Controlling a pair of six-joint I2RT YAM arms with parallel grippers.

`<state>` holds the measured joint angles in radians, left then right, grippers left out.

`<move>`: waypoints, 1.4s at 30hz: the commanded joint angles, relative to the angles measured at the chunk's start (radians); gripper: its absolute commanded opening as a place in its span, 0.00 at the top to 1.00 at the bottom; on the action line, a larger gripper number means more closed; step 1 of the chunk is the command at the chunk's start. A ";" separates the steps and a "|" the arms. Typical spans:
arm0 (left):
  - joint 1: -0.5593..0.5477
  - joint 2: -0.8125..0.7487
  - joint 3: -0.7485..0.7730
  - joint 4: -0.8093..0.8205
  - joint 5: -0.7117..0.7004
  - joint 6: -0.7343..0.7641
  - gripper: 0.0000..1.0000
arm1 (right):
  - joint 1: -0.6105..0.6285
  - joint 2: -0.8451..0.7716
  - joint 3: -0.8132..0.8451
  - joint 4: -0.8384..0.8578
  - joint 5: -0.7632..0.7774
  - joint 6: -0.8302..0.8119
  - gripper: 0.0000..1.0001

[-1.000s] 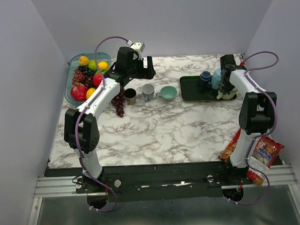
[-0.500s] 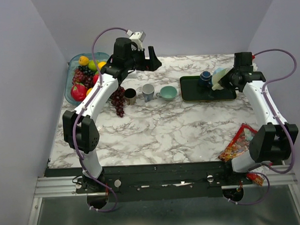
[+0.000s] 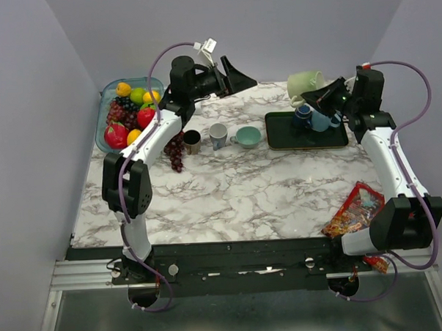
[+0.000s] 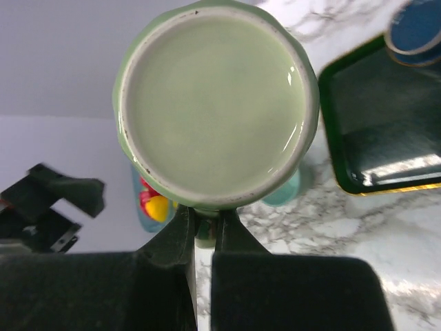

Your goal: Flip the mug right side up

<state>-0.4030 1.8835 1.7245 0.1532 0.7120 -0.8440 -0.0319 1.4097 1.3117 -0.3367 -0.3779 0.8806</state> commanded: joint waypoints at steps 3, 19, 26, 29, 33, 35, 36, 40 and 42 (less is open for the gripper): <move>-0.052 0.092 0.021 0.431 0.159 -0.392 0.01 | 0.013 -0.009 0.043 0.361 -0.187 0.087 1.00; -0.123 0.129 0.150 0.312 0.106 -0.382 0.14 | 0.102 0.020 0.078 0.648 -0.302 0.202 1.00; -0.131 0.124 0.141 0.316 0.093 -0.402 0.34 | 0.133 0.012 0.052 0.691 -0.312 0.204 1.00; -0.131 0.127 0.141 0.344 0.092 -0.417 0.44 | 0.138 0.002 0.028 0.714 -0.328 0.205 0.99; -0.131 0.132 0.129 0.404 0.084 -0.454 0.62 | 0.142 -0.009 -0.017 0.743 -0.346 0.210 0.99; -0.131 0.137 0.127 0.417 0.080 -0.468 0.75 | 0.141 -0.017 -0.028 0.743 -0.355 0.201 1.00; -0.129 0.137 0.127 0.422 0.076 -0.471 0.77 | 0.142 -0.018 -0.032 0.739 -0.358 0.198 0.99; -0.128 0.135 0.119 0.428 0.063 -0.471 1.00 | 0.144 -0.035 -0.075 0.725 -0.365 0.164 1.00; -0.126 0.137 0.116 0.430 0.058 -0.469 1.00 | 0.142 -0.040 -0.081 0.706 -0.363 0.155 0.99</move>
<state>-0.5262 2.0163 1.8469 0.5236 0.8249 -1.3109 0.0986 1.4185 1.2537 0.3363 -0.6895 1.0946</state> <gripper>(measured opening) 0.246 0.090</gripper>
